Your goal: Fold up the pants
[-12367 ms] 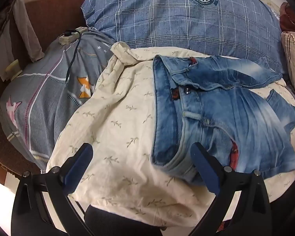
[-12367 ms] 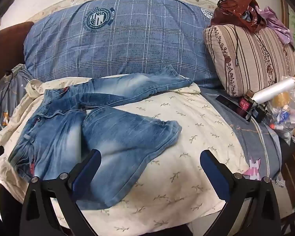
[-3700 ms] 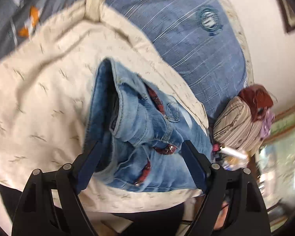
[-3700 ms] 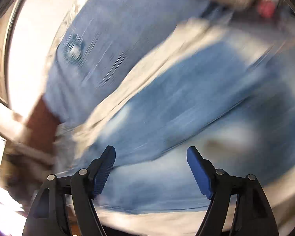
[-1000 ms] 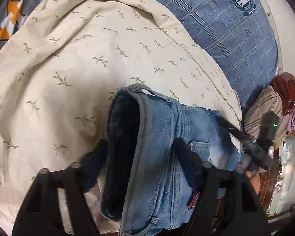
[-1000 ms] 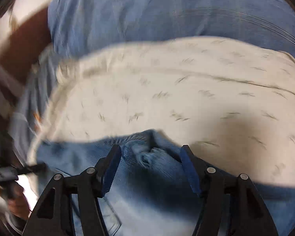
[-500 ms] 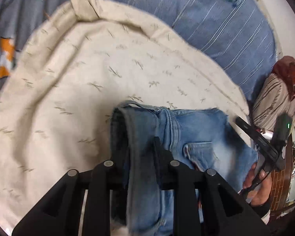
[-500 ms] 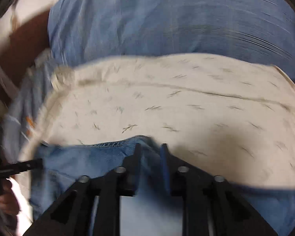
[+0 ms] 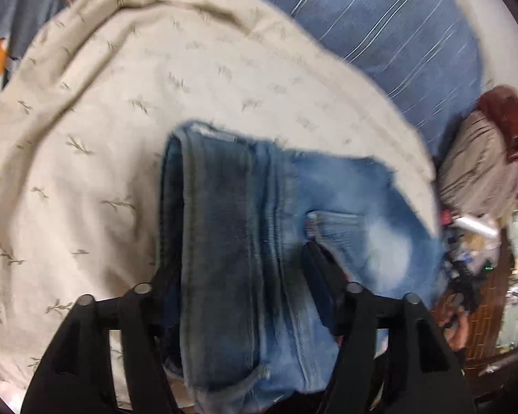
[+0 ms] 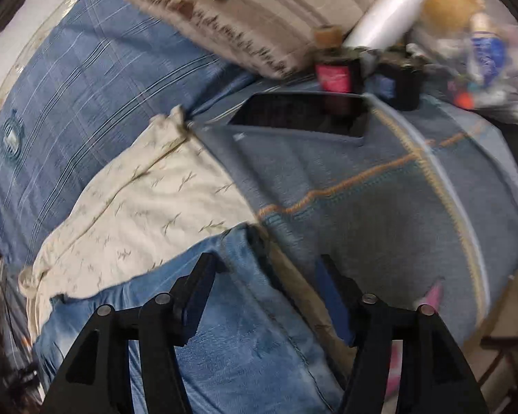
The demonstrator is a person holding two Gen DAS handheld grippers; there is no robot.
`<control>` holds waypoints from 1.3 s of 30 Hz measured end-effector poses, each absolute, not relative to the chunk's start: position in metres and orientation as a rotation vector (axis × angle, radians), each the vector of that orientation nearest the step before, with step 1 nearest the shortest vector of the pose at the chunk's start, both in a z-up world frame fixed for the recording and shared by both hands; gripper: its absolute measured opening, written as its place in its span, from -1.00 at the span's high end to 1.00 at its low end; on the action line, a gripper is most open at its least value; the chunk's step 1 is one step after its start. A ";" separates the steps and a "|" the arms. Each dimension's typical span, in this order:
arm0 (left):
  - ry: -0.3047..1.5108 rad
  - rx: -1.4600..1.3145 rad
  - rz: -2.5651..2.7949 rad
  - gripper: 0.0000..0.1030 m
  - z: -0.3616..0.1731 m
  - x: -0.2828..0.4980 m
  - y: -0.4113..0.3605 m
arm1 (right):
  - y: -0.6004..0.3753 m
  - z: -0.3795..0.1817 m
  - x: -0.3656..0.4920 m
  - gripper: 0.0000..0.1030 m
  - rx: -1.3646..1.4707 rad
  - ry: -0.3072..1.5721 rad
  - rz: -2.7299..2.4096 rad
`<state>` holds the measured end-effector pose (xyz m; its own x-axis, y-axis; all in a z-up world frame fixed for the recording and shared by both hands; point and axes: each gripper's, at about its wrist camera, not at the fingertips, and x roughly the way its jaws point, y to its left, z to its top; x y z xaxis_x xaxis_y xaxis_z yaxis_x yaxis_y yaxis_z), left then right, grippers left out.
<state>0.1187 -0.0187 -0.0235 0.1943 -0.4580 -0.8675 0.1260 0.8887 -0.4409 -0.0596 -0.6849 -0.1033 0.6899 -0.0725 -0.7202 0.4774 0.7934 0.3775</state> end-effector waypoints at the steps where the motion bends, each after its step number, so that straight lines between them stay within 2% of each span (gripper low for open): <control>1: 1.319 -0.296 -0.413 0.22 -0.023 0.119 -0.022 | -0.678 -0.091 -0.060 0.96 0.531 0.706 -0.329; 2: 1.308 -0.296 -0.412 0.29 -0.020 0.119 -0.024 | -0.677 -0.082 -0.062 0.96 0.521 0.651 -0.340; 4: 1.246 -0.238 -0.366 0.30 -0.011 0.120 -0.030 | -0.687 -0.083 -0.061 0.96 0.579 0.611 -0.345; 7: 1.240 -0.086 -0.311 0.29 -0.021 0.127 -0.050 | -0.698 -0.118 -0.037 0.93 0.562 0.793 -0.408; 11: 1.246 -0.079 -0.307 0.29 -0.010 0.120 -0.048 | -0.692 -0.095 -0.069 0.79 0.566 0.697 -0.443; 14: 1.225 -0.117 -0.329 0.29 0.010 0.104 -0.023 | -0.681 -0.076 -0.119 0.42 0.594 0.609 -0.428; 15: 1.201 -0.135 -0.339 0.29 0.020 0.095 -0.013 | -0.677 -0.075 -0.130 0.11 0.611 0.597 -0.419; 16: 1.182 -0.156 -0.356 0.25 0.029 0.083 -0.001 | -0.670 -0.078 -0.150 -0.09 0.640 0.586 -0.411; 17: 1.171 -0.184 -0.379 0.19 0.035 0.071 0.009 | -0.666 -0.082 -0.161 -0.13 0.662 0.581 -0.404; 18: 1.165 -0.238 -0.420 -0.03 0.041 0.054 0.022 | -0.662 -0.088 -0.177 -0.14 0.697 0.585 -0.387; 19: 1.166 -0.279 -0.451 -0.26 0.041 0.043 0.028 | -0.656 -0.098 -0.187 -0.14 0.735 0.593 -0.372; 20: 1.168 -0.330 -0.500 -0.38 0.038 0.026 0.036 | -0.650 -0.112 -0.195 -0.14 0.779 0.603 -0.362; 24: 1.243 -0.451 -0.600 -0.42 0.008 0.001 0.033 | -0.638 -0.148 -0.200 -0.14 0.907 0.652 -0.329; 29: 1.424 -0.570 -0.575 -0.40 -0.047 0.015 0.011 | -0.634 -0.170 -0.181 -0.14 1.042 0.661 -0.269; 30: 1.435 -0.593 -0.552 -0.32 -0.053 0.020 0.010 | -0.633 -0.173 -0.178 -0.14 1.056 0.670 -0.275; 31: 1.438 -0.610 -0.537 0.15 -0.054 0.026 0.009 | -0.633 -0.174 -0.175 -0.14 1.070 0.666 -0.275; 32: 1.443 -0.633 -0.534 0.47 -0.052 0.034 0.009 | -0.632 -0.173 -0.174 -0.10 1.075 0.657 -0.276; 33: 1.435 -0.633 -0.527 0.57 -0.047 0.038 0.010 | -0.632 -0.170 -0.173 0.28 1.066 0.647 -0.279; 34: 1.413 -0.626 -0.526 0.64 -0.038 0.044 0.011 | -0.634 -0.166 -0.172 0.84 1.057 0.644 -0.278; 39: 1.250 -0.542 -0.523 0.67 0.003 0.049 0.018 | -0.625 -0.141 -0.178 0.84 1.036 0.545 -0.235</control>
